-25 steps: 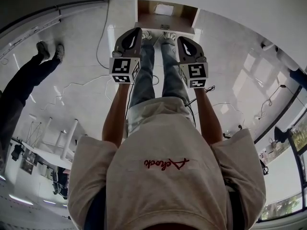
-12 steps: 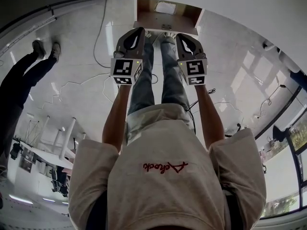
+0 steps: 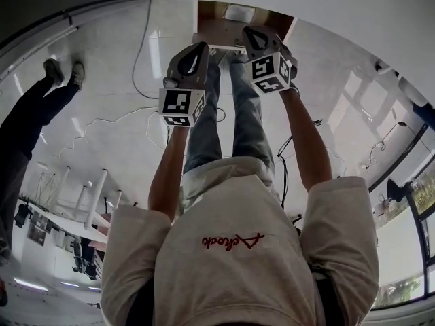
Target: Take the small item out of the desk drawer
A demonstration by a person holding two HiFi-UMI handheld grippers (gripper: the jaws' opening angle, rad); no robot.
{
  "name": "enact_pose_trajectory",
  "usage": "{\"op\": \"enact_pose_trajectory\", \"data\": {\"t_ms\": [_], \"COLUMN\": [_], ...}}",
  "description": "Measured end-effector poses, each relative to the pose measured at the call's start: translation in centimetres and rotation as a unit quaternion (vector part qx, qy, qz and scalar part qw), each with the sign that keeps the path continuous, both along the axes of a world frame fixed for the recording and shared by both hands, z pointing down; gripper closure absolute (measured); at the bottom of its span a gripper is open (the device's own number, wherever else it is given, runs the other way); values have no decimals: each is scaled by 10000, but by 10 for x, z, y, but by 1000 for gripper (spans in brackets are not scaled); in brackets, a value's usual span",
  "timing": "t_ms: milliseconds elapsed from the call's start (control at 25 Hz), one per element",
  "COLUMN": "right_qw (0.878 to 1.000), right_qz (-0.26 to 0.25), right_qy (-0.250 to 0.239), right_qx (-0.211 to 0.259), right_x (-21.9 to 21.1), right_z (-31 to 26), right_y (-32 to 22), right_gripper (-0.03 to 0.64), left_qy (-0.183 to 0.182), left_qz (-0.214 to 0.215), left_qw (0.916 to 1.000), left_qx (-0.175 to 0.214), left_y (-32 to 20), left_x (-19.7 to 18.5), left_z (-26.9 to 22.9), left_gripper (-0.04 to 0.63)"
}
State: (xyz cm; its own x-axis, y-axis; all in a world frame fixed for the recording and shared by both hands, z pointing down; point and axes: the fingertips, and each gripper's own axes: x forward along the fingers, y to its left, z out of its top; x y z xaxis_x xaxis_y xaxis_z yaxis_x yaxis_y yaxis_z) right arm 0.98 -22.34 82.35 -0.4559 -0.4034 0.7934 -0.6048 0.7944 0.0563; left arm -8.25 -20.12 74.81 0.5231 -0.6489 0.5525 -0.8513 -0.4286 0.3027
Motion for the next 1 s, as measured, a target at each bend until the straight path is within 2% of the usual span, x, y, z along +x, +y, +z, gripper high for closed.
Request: {"op": "enact_pose_trajectory", "data": {"t_ms": [160, 360, 520, 560, 600, 640, 1000], "right_qw": [9965, 9866, 9837, 9835, 9830, 9825, 9777], "right_qz": [-555, -1120, -1198, -1187, -1180, -1184, -1253], "right_qy": [615, 1188, 1311, 1322, 1336, 1356, 1584], "right_qx": [59, -64, -269, -351, -430, -488, -583], "right_x": [-5, -6, -7, -7, -8, -9, -10], "right_z": [28, 64, 82, 87, 92, 97, 123], "right_y": [-15, -25, -34, -36, -38, -40, -50], "right_gripper": [604, 604, 603, 583, 524, 502, 497], "left_qy": [12, 33, 59, 64, 71, 78, 8], "left_qz": [-40, -70, -93, -91, -87, -83, -5], "left_qw": [10000, 10000, 9999, 9999, 9999, 9999, 10000], "left_qx": [1, -4, -36, -48, -57, -62, -29], "left_y": [0, 0, 0, 1, 1, 1, 0], "left_x": [-4, -5, -4, -4, -4, -4, 1], "left_z": [2, 6, 10, 11, 12, 13, 17], "left_gripper": [586, 586, 586, 586, 586, 586, 586]}}
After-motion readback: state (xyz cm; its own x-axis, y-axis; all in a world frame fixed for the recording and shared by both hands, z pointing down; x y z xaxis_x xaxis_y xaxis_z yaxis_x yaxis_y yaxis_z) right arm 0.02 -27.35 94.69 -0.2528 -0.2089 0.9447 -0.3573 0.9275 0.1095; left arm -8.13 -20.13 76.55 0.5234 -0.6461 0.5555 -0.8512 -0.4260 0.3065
